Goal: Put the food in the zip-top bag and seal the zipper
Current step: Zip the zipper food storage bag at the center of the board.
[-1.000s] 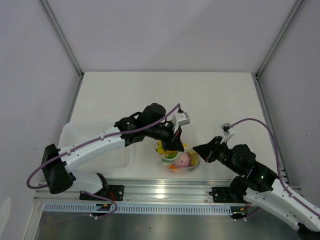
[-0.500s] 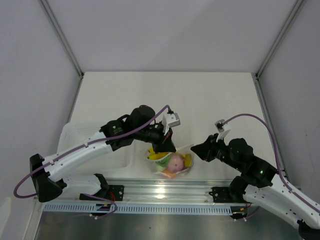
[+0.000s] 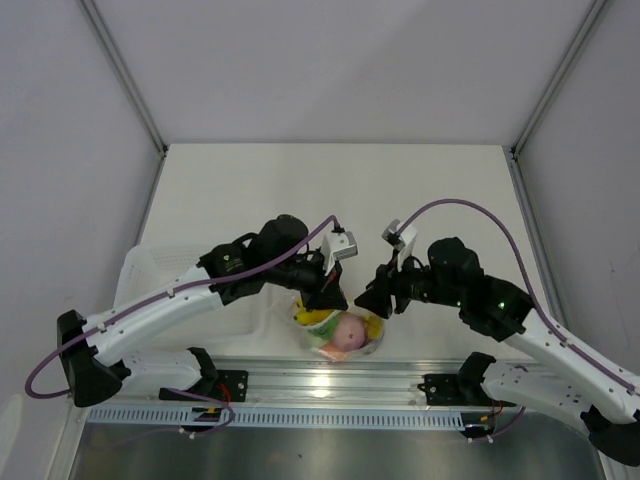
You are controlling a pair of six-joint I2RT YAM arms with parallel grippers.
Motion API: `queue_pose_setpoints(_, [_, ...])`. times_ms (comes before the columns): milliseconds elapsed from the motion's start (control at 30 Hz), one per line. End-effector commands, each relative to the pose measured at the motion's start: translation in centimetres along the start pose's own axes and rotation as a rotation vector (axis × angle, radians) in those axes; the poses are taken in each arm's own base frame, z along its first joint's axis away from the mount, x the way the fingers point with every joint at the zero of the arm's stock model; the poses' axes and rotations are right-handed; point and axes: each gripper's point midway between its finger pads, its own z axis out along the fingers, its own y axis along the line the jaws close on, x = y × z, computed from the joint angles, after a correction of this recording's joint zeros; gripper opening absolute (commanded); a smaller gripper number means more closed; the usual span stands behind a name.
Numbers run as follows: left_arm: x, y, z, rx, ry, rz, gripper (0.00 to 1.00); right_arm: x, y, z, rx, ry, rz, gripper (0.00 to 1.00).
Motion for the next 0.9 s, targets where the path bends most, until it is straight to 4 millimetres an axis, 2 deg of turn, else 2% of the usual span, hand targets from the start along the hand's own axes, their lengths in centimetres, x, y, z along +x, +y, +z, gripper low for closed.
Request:
queue_pose_setpoints(0, [-0.5, -0.7, -0.9, 0.023, -0.045, 0.032, 0.01, 0.2, 2.3, 0.4, -0.157, 0.065, -0.103, 0.54])
queue_pose_setpoints(200, [-0.3, -1.1, -1.2, 0.036, -0.059, 0.04, 0.01, 2.0, 3.6, 1.1, -0.271, 0.154, -0.111, 0.48])
queue_pose_setpoints(633, [0.1, -1.3, -1.1, 0.05, -0.056, 0.032, 0.01, 1.9, 3.8, 1.7, -0.308, 0.17, -0.135, 0.33])
queue_pose_setpoints(733, [0.0, -1.2, -1.1, 0.047, -0.059, 0.032, 0.01, 2.3, 3.6, 2.2, -0.305, 0.191, -0.138, 0.29])
queue_pose_setpoints(867, [0.3, -1.1, -1.0, 0.045, -0.054, 0.026, 0.01, 2.1, 2.9, 2.7, -0.264, 0.188, -0.131, 0.16])
